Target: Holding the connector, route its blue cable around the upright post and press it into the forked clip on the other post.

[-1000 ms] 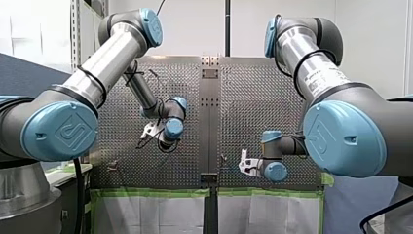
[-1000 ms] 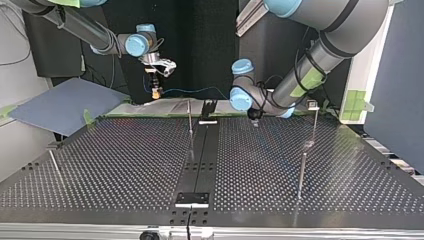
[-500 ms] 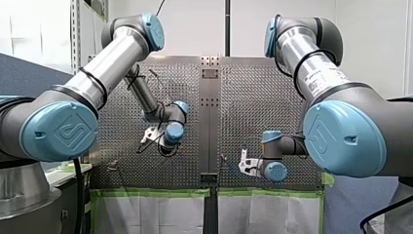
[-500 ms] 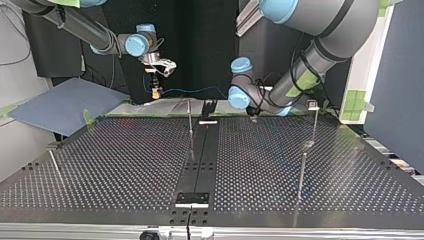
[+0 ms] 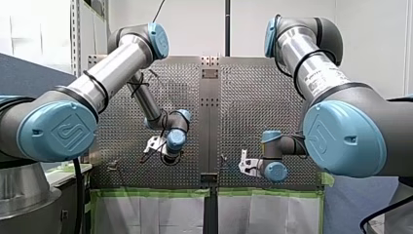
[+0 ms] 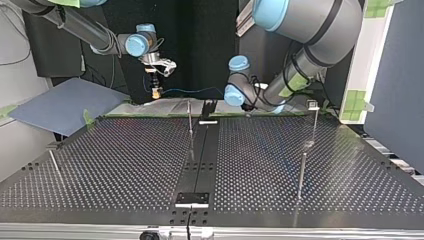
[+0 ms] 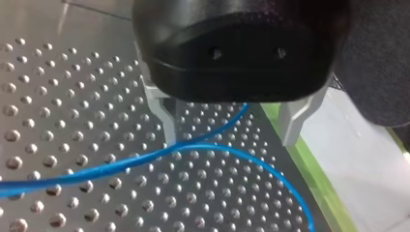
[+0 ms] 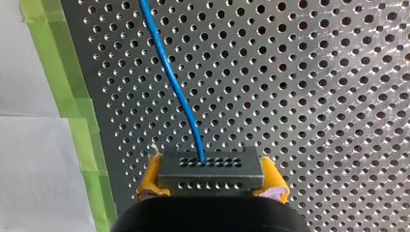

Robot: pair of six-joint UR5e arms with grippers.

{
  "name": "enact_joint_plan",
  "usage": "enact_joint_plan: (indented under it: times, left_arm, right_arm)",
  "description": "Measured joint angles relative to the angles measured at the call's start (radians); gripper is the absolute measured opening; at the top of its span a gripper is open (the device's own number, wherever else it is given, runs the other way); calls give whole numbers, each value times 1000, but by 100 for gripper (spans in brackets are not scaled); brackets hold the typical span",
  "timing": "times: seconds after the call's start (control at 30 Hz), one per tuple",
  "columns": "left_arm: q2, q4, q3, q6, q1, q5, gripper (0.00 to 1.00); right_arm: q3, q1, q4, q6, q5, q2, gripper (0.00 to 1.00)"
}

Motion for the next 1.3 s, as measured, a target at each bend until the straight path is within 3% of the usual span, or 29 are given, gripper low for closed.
enact_joint_plan:
  times: [0.37,0.73,1.1,1.3]
  left_arm:
    - [-1,26,0,-34,-28,-24,100]
    - [-40,28,0,24,-43,-110,100]
    - [-51,65,4,33,-57,-59,100]
    - [-57,66,7,34,-52,-55,100]
  right_arm:
    - [0,0,2,-2,0,0,0]
    - [0,0,2,-2,0,0,0]
    - [0,0,1,-2,0,0,0]
    - [0,0,0,-2,0,0,0]
